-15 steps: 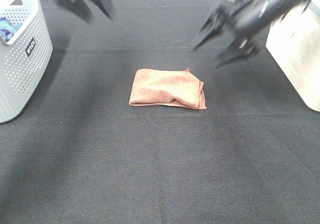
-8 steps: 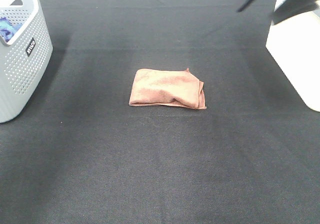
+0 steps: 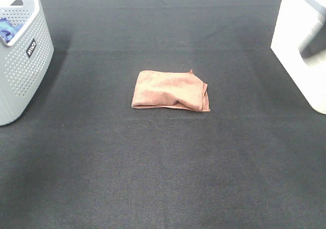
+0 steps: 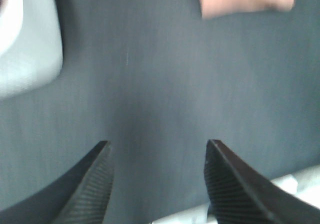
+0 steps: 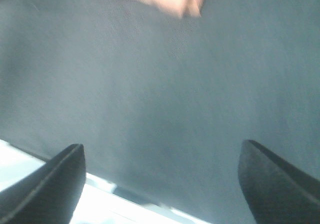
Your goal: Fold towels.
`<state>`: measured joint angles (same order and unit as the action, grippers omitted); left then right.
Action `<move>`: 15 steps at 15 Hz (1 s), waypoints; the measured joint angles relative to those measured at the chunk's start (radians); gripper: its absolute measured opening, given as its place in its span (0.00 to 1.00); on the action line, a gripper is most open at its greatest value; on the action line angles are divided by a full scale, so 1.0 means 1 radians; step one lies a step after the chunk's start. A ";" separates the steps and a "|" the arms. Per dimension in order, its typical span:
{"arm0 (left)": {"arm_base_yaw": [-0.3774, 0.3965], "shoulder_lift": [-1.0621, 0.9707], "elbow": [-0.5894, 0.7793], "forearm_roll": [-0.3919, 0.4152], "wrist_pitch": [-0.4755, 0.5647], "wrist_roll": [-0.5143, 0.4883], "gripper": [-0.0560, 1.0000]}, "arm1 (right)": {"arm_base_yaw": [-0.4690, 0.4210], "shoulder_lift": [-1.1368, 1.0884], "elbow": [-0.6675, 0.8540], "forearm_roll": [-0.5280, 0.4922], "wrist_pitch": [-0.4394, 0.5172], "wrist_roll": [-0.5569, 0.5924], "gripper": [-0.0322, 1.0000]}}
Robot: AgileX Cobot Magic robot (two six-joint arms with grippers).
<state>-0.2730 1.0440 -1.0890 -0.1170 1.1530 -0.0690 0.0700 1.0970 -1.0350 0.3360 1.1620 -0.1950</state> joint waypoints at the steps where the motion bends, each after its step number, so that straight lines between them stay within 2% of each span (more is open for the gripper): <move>1: 0.000 -0.093 0.100 0.001 0.000 0.000 0.56 | 0.000 -0.071 0.073 -0.024 -0.018 0.000 0.79; 4: 0.000 -0.372 0.342 0.001 0.000 0.019 0.56 | 0.000 -0.290 0.254 -0.098 -0.027 0.000 0.79; 6: 0.000 -0.596 0.455 0.001 0.001 0.059 0.56 | 0.000 -0.454 0.363 -0.111 -0.029 0.001 0.79; 10: 0.000 -0.859 0.543 -0.001 -0.002 0.138 0.56 | 0.000 -0.669 0.486 -0.135 -0.040 0.001 0.79; 15: 0.000 -0.903 0.586 -0.050 -0.079 0.236 0.56 | 0.000 -0.743 0.523 -0.152 -0.087 0.007 0.79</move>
<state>-0.2730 0.1410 -0.5030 -0.1670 1.0740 0.1670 0.0700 0.3540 -0.5120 0.1840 1.0750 -0.1880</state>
